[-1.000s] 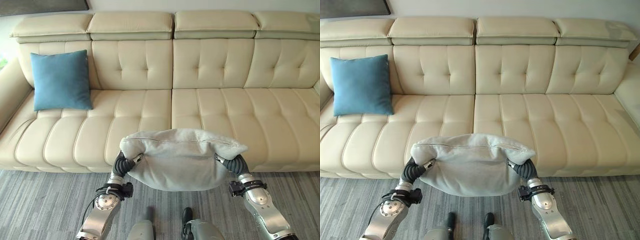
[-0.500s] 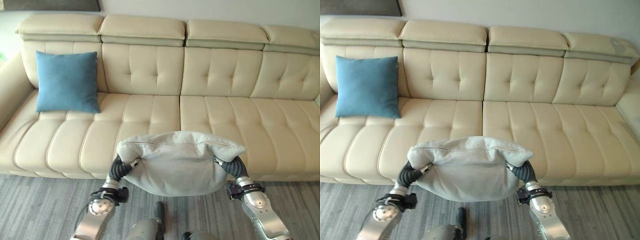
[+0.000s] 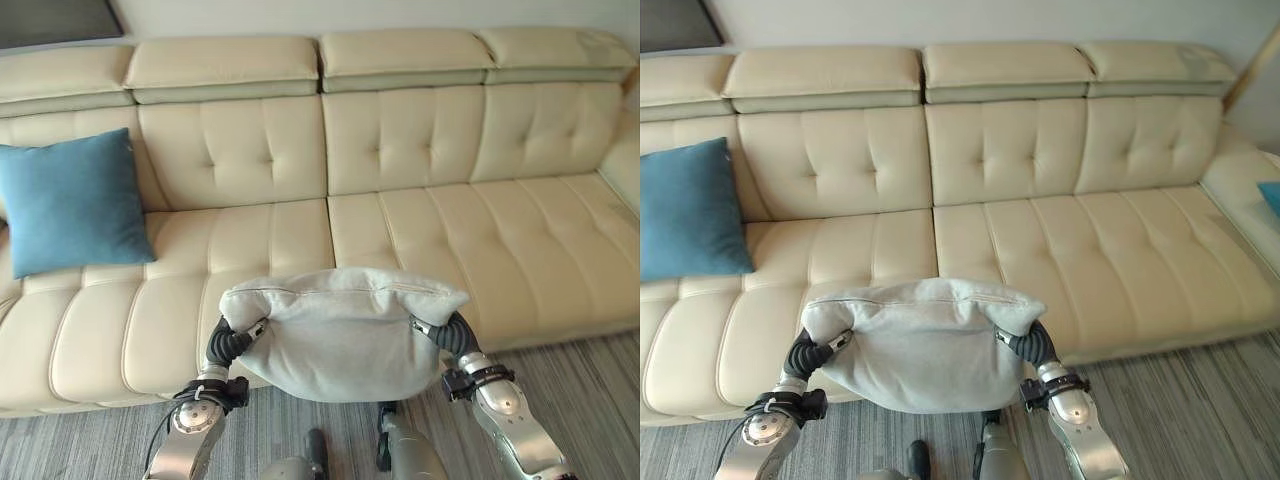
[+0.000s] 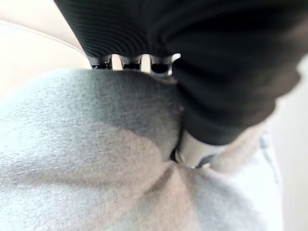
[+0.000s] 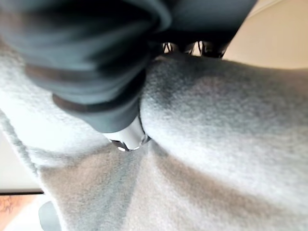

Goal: Pick up all the scattered cushions and arrange them neatly on the sofa.

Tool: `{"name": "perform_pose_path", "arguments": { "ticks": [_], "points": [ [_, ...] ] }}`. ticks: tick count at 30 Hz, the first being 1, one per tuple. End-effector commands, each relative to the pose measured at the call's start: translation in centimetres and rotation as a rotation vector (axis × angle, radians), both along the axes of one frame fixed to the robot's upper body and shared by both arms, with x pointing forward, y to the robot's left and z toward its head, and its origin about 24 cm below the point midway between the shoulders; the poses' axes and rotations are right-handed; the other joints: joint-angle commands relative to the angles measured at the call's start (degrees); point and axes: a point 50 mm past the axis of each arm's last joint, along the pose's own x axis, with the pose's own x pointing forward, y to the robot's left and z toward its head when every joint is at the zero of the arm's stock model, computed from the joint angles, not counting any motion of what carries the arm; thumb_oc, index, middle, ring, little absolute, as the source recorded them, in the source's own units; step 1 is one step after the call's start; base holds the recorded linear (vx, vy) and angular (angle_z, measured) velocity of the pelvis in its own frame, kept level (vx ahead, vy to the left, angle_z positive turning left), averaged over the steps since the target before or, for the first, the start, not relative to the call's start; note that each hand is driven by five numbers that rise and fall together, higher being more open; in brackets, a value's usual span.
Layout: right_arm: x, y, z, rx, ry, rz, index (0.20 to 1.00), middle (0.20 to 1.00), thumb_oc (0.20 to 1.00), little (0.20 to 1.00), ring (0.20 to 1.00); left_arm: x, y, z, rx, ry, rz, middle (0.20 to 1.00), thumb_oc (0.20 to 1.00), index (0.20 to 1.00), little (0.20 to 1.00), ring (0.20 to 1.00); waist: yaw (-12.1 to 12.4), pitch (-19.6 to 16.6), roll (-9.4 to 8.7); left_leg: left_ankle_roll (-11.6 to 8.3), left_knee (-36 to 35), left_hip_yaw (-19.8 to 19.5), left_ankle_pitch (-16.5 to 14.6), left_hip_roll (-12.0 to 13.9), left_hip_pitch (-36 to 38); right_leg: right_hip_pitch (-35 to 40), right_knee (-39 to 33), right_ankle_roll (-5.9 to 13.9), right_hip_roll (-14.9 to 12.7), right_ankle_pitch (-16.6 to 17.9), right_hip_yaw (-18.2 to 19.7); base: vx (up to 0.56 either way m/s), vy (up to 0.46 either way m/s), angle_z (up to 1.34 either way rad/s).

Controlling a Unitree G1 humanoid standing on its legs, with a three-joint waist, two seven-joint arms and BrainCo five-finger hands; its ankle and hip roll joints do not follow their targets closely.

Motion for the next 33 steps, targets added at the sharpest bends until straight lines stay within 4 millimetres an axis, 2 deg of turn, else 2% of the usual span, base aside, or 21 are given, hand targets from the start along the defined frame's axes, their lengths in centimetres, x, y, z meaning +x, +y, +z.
{"name": "perform_pose_path", "arguments": {
  "ticks": [1, 3, 5, 8, 9, 11, 12, 13, 21, 22, 23, 25, 26, 27, 29, 30, 33],
  "points": [
    [1.6, -1.1, 5.8, 0.056, -0.298, -0.013, 0.2, 0.2, 0.2, 0.2, 0.2, 1.7, 0.2, 4.1, 0.005, -0.221, -0.028, 0.2, 0.2, 0.2, 0.2, 0.2, -0.15, -2.04, 0.42, -3.74, 7.99, -6.66, -7.34, 4.96, -1.59, 2.55, 3.06, 2.92, 2.27, -7.9, -3.79, 0.21, -0.207, 0.36],
    [1.6, -1.3, 5.8, 0.049, -0.297, -0.023, 0.2, 0.2, 0.2, 0.2, 0.2, 1.8, 0.0, 4.0, -0.002, -0.218, -0.032, 0.2, 0.2, 0.2, 0.2, 0.2, -0.5, -1.88, 0.64, -4.15, 9.9, -6.48, -6.81, 5.66, -2.51, 3.07, 3.37, 2.35, 2.33, -8.64, -4.61, 0.1, -0.094, 0.41],
    [1.6, -1.9, 5.7, 0.044, -0.293, -0.048, 0.2, 0.2, 0.2, 0.2, 0.2, 1.9, -0.3, 3.8, -0.009, -0.215, -0.041, 0.2, 0.2, 0.2, 0.2, 0.2, -0.81, -1.73, 0.88, -4.46, 12.73, -5.73, -4.65, 6.79, -4.23, 4.39, 3.52, 1.36, 2.54, -10.09, -5.64, 0.15, -0.117, 0.23],
    [1.8, -2.2, 6.2, 0.034, -0.312, -0.063, 0.2, 0.2, 0.2, 0.2, 0.2, 2.1, -0.2, 4.0, 0.007, -0.218, -0.045, 0.2, 0.2, 0.2, 0.2, 0.2, -0.41, -1.66, 0.29, -3.75, 12.09, -5.36, -4.61, 5.52, -8.53, 6.42, 2.81, 0.89, 2.59, -11.47, -5.56, 0.18, -0.076, 0.31],
    [2.1, -2.1, 6.3, 0.036, -0.317, -0.064, 0.2, 0.2, 0.2, 0.2, 0.2, 2.3, -0.1, 4.0, 0.015, -0.217, -0.039, 0.2, 0.2, 0.2, 0.2, 0.2, 0.26, -1.38, 0.2, -4.03, 11.07, -5.88, -3.23, 4.56, -11.01, 7.35, 2.47, 0.74, 3.04, -11.86, -5.09, 0.08, -0.009, 0.01],
    [2.1, -2.1, 6.3, 0.036, -0.318, -0.064, 0.2, 0.2, 0.2, 0.2, 0.2, 2.3, -0.1, 4.0, 0.015, -0.217, -0.039, 0.2, 0.2, 0.2, 0.2, 0.2, 0.25, -1.36, 0.16, -4.03, 11.0, -5.87, -3.18, 4.52, -10.98, 7.36, 2.45, 0.75, 3.01, -11.87, -5.08, 0.08, 0.0, 0.02],
    [2.5, -1.8, 6.5, 0.042, -0.327, -0.058, 0.2, 0.2, 0.2, 0.2, 0.2, 2.4, 0.1, 4.2, 0.025, -0.225, -0.032, 0.2, 0.2, 0.2, 0.2, 0.2, 1.16, -0.95, 0.28, -4.71, 9.8, -6.84, -1.14, 3.65, -13.19, 8.3, 2.23, 0.64, 3.6, -12.27, -4.61, 0.12, 0.031, -0.08],
    [2.7, -1.7, 6.6, 0.043, -0.333, -0.054, 0.2, 0.2, 0.2, 0.2, 0.2, 2.5, 0.1, 4.4, 0.027, -0.231, -0.027, 0.2, 0.2, 0.2, 0.2, 0.2, 1.63, -0.92, 0.51, -4.85, 9.11, -7.37, -0.55, 3.41, -13.61, 8.63, 2.21, 0.68, 4.07, -12.65, -4.12, 0.18, 0.054, -0.16],
    [3.9, 0.1, 7.8, 0.037, -0.389, -0.002, 0.2, 0.2, 0.2, 0.2, 0.2, 3.1, 0.1, 5.2, 0.042, -0.274, -0.021, 0.2, 0.2, 0.2, 0.2, 0.2, 2.55, -2.29, 0.78, -4.01, 3.4, -7.17, 0.56, 3.56, -9.17, 10.66, 1.07, 0.54, 4.51, -13.29, -2.37, 0.15, 0.067, -0.22],
    [4.8, 0.9, 8.8, 0.044, -0.436, -0.004, 0.2, 0.2, 0.2, 0.2, 0.2, 3.9, 0.0, 6.1, 0.052, -0.317, -0.006, 0.2, 0.2, 0.2, 0.2, 0.2, 2.77, -2.23, 0.71, -3.74, 2.81, -6.77, 0.62, 3.46, -8.94, 10.17, 0.85, 0.64, 4.37, -13.0, -2.07, 0.04, 0.045, -0.14],
    [4.8, 0.9, 8.9, 0.044, -0.438, -0.005, 0.2, 0.2, 0.2, 0.2, 0.2, 4.0, 0.0, 6.1, 0.053, -0.32, -0.006, 0.2, 0.2, 0.2, 0.2, 0.2, 2.82, -2.12, 0.69, -3.73, 2.76, -6.7, 0.64, 3.46, -8.93, 10.12, 0.87, 0.64, 4.37, -12.99, -2.0, 0.03, 0.071, -0.11],
    [6.4, 2.1, 10.6, 0.061, -0.511, -0.017, 0.2, 0.2, 0.2, 0.2, 0.2, 5.8, -0.6, 7.5, 0.054, -0.39, 0.019, 0.2, 0.2, 0.2, 0.2, 0.2, 3.17, -2.1, 0.79, -3.49, 1.52, -6.24, 0.96, 3.44, -9.23, 8.79, 0.52, 0.85, 4.3, -12.35, -1.64, 0.0, 0.042, -0.08],
    [6.5, 2.1, 10.7, 0.061, -0.514, -0.017, 0.2, 0.2, 0.2, 0.2, 0.2, 5.9, -0.6, 7.6, 0.054, -0.394, 0.02, 0.2, 0.2, 0.2, 0.2, 0.2, 3.22, -1.98, 0.77, -3.48, 1.47, -6.2, 1.01, 3.45, -9.28, 8.68, 0.55, 0.85, 4.31, -12.33, -1.59, -0.04, 0.033, -0.04],
    [7.7, 3.1, 11.8, 0.068, -0.554, -0.026, 0.2, 0.2, 0.2, 0.2, 0.2, 7.2, -1.1, 8.7, 0.066, -0.448, 0.038, 0.2, 0.2, 0.2, 0.2, 0.2, 3.48, -1.56, 0.88, -3.42, 0.83, -6.24, 1.38, 3.41, -9.98, 7.24, 0.36, 1.07, 4.27, -11.72, -1.29, -0.06, 0.023, 0.05],
    [8.3, 3.6, 12.3, 0.071, -0.568, -0.029, 0.2, 0.2, 0.2, 0.2, 0.2, 7.9, -1.3, 9.3, 0.069, -0.473, 0.044, 0.2, 0.2, 0.2, 0.2, 0.2, 3.59, -1.33, 0.83, -3.39, 0.58, -6.25, 1.62, 3.41, -10.55, 6.35, 0.33, 1.13, 4.28, -11.38, -1.0, -0.07, 0.015, 0.09],
    [9.5, 4.7, 13.1, 0.075, -0.583, -0.027, 0.2, 0.2, 0.2, 0.2, 0.2, 9.4, -2.0, 10.7, 0.077, -0.526, 0.059, 0.2, 0.2, 0.2, 0.2, 0.2, 3.83, -0.86, 0.74, -3.42, 0.17, -6.38, 2.07, 3.29, -11.82, 4.64, 0.15, 1.33, 4.35, -10.68, -0.72, -0.08, -0.004, 0.04],
    [11.7, 6.0, 14.2, 0.038, -0.589, -0.048, 0.2, 0.2, 0.2, 0.2, 0.2, 11.8, -2.7, 13.3, 0.082, -0.62, 0.109, 0.2, 0.2, 0.2, 0.2, 0.2, 4.3, 0.13, 0.38, -3.56, -0.39, -6.83, 3.19, 3.08, -14.59, 1.58, 0.09, 1.66, 4.49, -9.66, -0.5, -0.09, -0.017, 0.01]
  ]
}}
